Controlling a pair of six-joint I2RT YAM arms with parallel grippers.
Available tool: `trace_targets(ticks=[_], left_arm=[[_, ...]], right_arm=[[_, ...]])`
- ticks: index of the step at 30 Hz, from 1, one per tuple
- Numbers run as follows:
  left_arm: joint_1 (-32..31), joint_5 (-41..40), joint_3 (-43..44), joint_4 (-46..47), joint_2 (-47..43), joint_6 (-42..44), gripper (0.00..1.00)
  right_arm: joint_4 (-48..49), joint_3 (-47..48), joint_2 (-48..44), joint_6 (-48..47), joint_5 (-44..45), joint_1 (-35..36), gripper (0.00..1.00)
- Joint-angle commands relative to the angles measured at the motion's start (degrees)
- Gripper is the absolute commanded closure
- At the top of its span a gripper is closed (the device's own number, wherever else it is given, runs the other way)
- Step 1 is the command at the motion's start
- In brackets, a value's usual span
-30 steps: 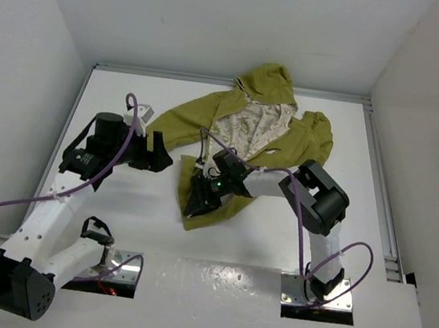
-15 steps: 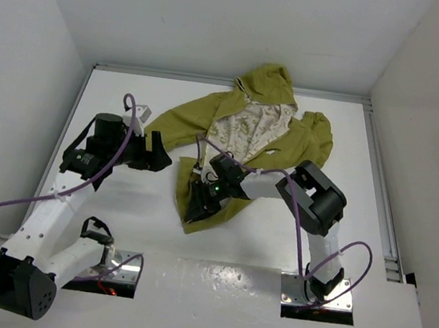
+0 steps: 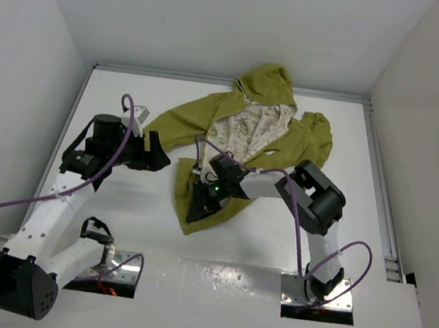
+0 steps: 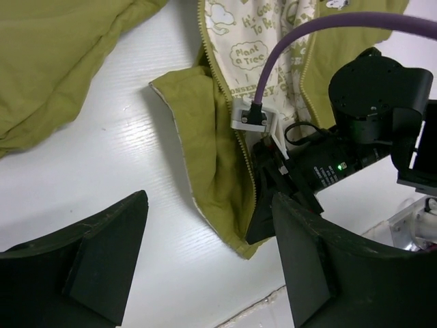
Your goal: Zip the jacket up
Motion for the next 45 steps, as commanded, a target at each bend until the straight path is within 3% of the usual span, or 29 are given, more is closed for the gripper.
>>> trace_targets(ticks=[1, 6, 13, 16, 23, 41, 45], left_arm=[[1.6, 4.0, -1.3, 2.2, -0.9, -1.4, 0.22], [2.9, 11.6, -5.9, 4.7, -0.9, -4.9, 0.33], [5.7, 27.5, -15.5, 15.3, -1.4, -16.4, 0.29], [5.7, 32.4, -18.9, 22.7, -1.4, -24.0, 0.36], [5.7, 32.5, -20.7, 33.9, -1.4, -34.9, 0.41], [0.0, 25.5, -21.9, 41.9, 1.4, -37.2, 0.49], [-0.5, 24.9, -21.9, 43.4, 1.9, -37.8, 0.57]], right_arm=[[4.2, 2.0, -4.3, 0.9, -3.7, -1.8, 0.98], [10.9, 3.4, -8.4, 6.4, -6.4, -8.6, 1.0], [21.0, 3.3, -12.2, 14.9, -9.7, -13.5, 1.0], [26.8, 0.6, -12.5, 19.1, -10.2, -13.7, 1.0], [33.6, -1.7, -11.7, 24.6, -10.7, -11.9, 1.0], [41.5, -2.7, -9.6, 31.7, -11.6, -10.0, 1.0], [42.0, -2.4, -9.5, 32.2, -11.6, -9.3, 1.0]])
